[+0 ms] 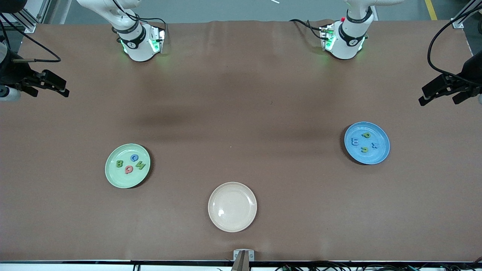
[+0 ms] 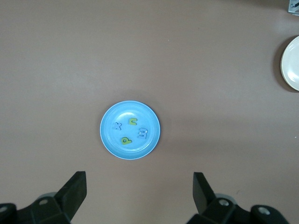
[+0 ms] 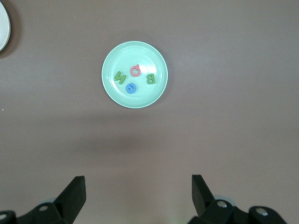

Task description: Sort upper and lower case letters into plates

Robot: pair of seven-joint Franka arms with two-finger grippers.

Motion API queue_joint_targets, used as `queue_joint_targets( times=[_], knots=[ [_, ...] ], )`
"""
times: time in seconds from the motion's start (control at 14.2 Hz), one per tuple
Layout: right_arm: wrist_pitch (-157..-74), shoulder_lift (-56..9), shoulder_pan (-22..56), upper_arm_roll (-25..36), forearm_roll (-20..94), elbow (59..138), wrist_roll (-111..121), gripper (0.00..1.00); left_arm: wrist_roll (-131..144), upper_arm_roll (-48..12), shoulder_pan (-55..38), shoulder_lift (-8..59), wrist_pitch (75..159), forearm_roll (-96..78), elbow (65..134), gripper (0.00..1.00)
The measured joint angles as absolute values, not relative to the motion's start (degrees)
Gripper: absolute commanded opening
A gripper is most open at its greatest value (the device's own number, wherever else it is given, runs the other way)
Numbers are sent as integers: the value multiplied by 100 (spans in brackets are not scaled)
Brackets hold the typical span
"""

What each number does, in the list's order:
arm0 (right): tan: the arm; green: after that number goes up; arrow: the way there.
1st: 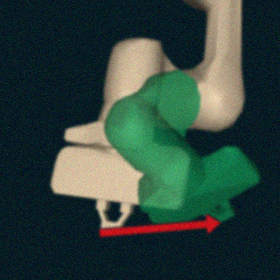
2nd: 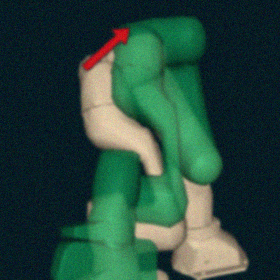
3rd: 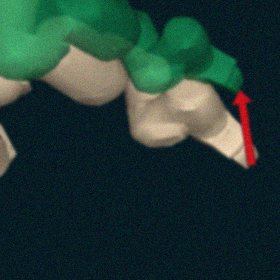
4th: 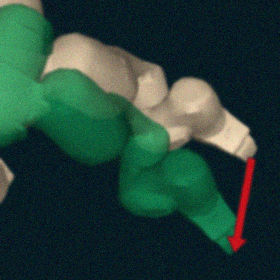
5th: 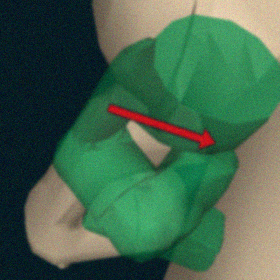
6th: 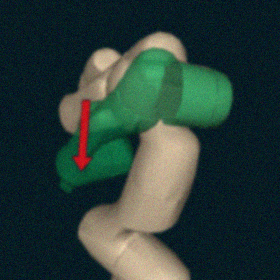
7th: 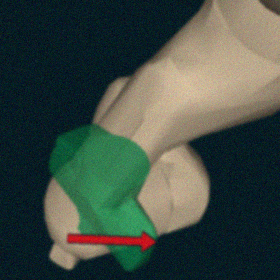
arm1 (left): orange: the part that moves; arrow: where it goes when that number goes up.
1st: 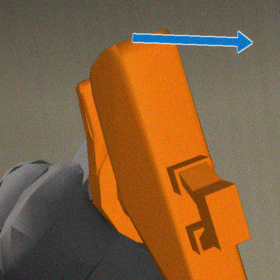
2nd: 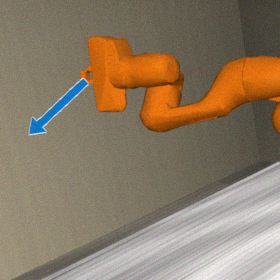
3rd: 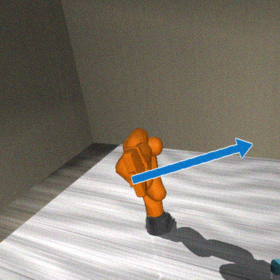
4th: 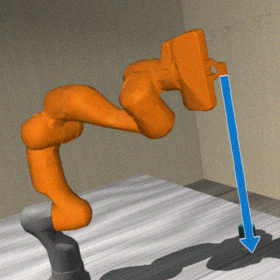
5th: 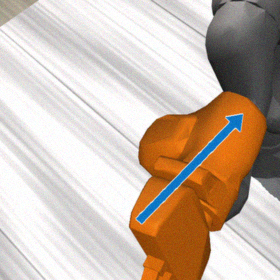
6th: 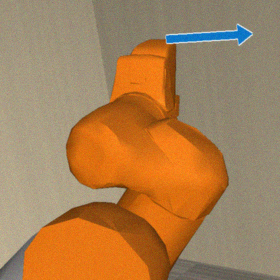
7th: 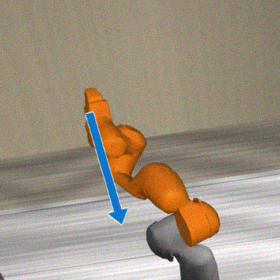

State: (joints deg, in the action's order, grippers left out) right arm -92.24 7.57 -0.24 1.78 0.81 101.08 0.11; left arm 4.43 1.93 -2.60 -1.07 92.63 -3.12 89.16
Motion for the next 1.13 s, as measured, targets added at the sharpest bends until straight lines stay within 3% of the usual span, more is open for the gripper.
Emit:
queue_joint_targets(
  times=[1.13],
  knots=[
    [-9395,765,-24,178,59,10108,18,100,443,182,-267,-107,9263,-312,8914,100]
  ],
)
